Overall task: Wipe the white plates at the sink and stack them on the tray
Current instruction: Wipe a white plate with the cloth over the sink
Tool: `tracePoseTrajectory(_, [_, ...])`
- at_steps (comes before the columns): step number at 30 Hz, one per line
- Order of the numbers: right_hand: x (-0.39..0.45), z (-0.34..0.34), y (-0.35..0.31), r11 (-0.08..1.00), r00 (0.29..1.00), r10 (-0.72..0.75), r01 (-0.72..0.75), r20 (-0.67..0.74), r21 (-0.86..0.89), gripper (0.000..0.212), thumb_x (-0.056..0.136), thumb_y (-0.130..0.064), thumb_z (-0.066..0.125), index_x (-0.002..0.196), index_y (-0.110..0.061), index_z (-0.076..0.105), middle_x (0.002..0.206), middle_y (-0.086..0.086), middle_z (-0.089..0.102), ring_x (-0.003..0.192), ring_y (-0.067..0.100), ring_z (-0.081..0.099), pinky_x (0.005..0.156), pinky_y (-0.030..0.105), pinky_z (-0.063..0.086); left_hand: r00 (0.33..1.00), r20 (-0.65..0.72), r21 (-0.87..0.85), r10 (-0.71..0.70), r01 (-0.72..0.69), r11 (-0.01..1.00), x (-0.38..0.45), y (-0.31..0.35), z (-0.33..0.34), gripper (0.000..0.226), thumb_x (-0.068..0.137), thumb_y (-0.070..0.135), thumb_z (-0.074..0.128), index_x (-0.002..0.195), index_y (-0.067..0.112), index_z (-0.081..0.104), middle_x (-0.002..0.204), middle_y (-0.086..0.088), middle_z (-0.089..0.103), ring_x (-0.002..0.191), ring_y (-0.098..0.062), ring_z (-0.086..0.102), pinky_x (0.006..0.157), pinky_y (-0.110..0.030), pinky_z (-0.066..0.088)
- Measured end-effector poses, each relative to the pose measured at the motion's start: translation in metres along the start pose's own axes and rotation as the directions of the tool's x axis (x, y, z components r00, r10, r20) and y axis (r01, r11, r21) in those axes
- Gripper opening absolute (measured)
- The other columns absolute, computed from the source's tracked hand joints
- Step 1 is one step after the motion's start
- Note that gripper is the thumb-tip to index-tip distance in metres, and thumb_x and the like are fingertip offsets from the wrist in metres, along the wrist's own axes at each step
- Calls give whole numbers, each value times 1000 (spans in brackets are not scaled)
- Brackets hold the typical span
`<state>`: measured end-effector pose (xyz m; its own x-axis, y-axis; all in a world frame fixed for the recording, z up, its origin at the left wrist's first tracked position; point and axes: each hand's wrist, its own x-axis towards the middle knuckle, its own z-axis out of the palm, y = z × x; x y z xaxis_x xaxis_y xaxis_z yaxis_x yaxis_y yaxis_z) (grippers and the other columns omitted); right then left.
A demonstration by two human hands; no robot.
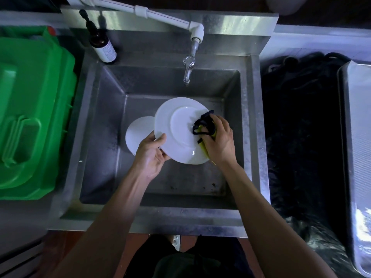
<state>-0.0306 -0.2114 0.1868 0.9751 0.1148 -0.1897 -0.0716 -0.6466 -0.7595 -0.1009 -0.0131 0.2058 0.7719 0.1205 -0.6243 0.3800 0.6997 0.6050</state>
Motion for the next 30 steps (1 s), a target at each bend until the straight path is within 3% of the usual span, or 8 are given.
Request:
tracePoseTrajectory(7, [19,-11,1,998,997,-52,54,58,-25,57,91,-25,57,146,-30,45,146,-3,46,129,28,45,104,40,42,997,78,107,-17,8,994,-6,-1,-7,40,89,8,64,129,9,63,126,-13,69,111,-32,68,78,-44,62])
tracePoseTrajectory(12, [28,-9,-15,981,983,-153,164,104,-105,57,91,-14,56,147,-23,46,148,2,46,131,34,42,108,50,40,994,95,236,-49,26,971,-7,-1,-7,42,82,13,66,124,11,67,120,-16,70,103,-35,69,81,-47,58])
tracePoseTrajectory(18, [23,-1,-39,927,939,-297,327,175,-181,61,85,-7,53,145,-20,50,149,3,47,133,36,40,109,57,36,995,83,299,-55,27,954,-4,3,-3,40,78,12,69,118,11,71,113,-15,72,94,-31,71,69,-38,61])
tracePoseTrajectory(22, [11,6,-52,885,895,-394,430,207,-176,63,77,-12,50,139,-20,58,146,5,50,134,38,43,108,56,34,995,85,311,-45,16,950,-4,2,0,38,79,10,69,117,8,70,111,-16,71,93,-31,69,73,-40,58])
tracePoseTrajectory(26, [-6,15,-55,845,851,-482,515,211,-146,60,76,-13,50,134,-19,62,145,6,52,134,41,41,108,59,33,994,103,314,-28,-6,949,-3,1,1,28,91,-4,57,101,15,75,95,-11,71,84,-27,68,70,-35,56])
tracePoseTrajectory(30, [-3,13,-55,857,862,-469,497,195,-135,56,79,-19,51,134,-21,62,144,4,53,135,38,42,109,57,34,994,110,328,-14,-23,944,-4,2,2,26,93,-5,57,104,12,73,98,-14,70,87,-28,69,72,-37,56])
